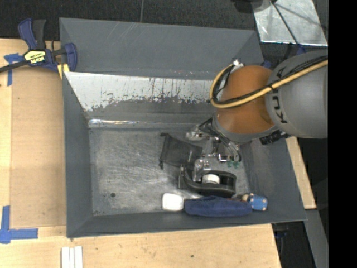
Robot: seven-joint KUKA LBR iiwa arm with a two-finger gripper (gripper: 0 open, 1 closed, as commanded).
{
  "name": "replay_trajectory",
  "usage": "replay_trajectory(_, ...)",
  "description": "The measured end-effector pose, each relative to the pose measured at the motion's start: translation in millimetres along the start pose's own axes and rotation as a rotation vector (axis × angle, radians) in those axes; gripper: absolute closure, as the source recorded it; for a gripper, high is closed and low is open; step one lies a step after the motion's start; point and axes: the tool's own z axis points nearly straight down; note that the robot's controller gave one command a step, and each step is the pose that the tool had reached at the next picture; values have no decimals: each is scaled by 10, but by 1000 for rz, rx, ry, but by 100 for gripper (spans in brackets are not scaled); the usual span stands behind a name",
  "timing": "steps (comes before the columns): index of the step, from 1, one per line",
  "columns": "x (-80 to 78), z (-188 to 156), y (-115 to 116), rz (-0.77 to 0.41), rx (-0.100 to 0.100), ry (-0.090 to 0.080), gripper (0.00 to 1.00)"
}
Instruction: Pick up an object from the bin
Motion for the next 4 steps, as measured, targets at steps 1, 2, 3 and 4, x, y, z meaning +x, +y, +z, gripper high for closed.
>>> replay_trajectory(1,5,3,-32,70,1,1,0)
replay_trajectory(2,-35,127,-54,-25,0,15,0)
replay_trajectory(3,253,170,-279,31,-7,-26,0)
replay_trajectory(4,289,188,-308,26,-1,-11,100)
